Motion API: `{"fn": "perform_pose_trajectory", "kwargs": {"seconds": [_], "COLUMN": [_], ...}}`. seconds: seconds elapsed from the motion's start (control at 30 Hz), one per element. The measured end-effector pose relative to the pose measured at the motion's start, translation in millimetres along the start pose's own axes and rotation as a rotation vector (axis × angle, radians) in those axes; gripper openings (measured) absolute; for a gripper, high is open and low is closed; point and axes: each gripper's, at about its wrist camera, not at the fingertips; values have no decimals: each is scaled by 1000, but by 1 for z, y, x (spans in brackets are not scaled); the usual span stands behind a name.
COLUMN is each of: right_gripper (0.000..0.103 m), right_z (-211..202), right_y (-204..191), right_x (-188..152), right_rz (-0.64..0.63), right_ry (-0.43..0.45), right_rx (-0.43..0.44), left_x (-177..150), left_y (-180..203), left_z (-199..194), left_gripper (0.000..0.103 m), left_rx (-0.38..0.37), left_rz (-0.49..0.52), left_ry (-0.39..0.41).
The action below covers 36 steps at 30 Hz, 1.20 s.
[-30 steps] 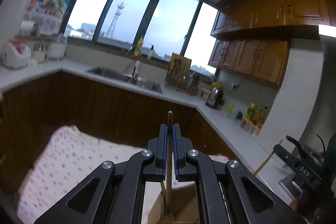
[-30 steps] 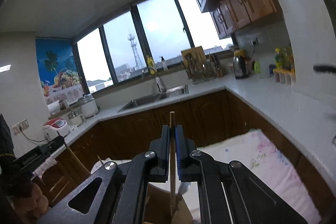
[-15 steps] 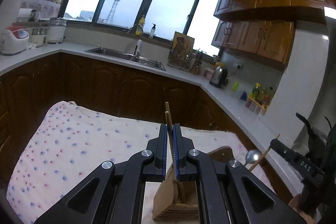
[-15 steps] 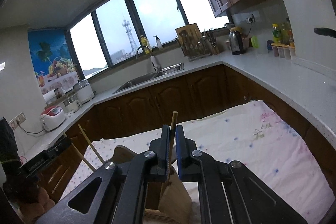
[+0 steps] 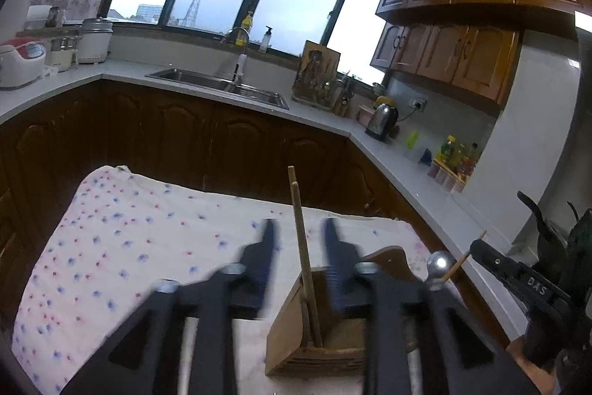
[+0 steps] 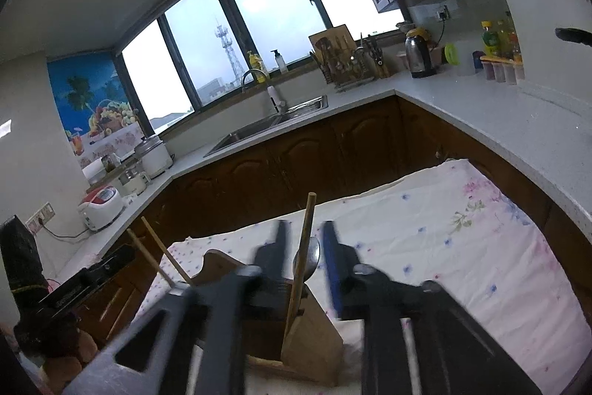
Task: Organize utensils
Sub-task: 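Move both grippers back over the utensils on the cloth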
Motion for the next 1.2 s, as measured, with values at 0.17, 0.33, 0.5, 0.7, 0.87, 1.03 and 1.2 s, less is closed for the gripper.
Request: {"fn": "perform_pose_trajectory", "kwargs": {"seconds": [0.17,0.33,0.5,0.7,0.87,1.03,1.2], "right_gripper": [80,97,97,97,97,97,96], "right_z": [-24,-52,-81,-110,-122,-124,-119], "right_y": [1,-2,-8,-12,-15,-13,-9], "right_x": [-5,-16,-35,-58,-80,-100,-112], "right_rz": [33,46,14,-38,-71,-81,-83], "right_ry": [28,38,21,6,-33,-71,-106], "right_rx": [42,70,61,10,-18,-39,-50], "left_x": [-6,-24,-44,-63,-74,-80,-83], "left_y": [1,-8,-19,-15,-11,-8,-7], "left_z": [-25,-60,-92,-129,-149,-159,-160], "left_gripper": [78,91,92,92,92,92,91], "left_rx": [-5,20,57,79,88,108,111], "left_rz": [-5,-26,-61,-48,-31,-23,-4], "left_ry": [24,33,-20,-73,-128,-172,-205]}}
Point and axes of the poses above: each gripper's, at about its wrist camera, not at the fingertips, and z roughly the way its jaws point, y to its right, x to its top
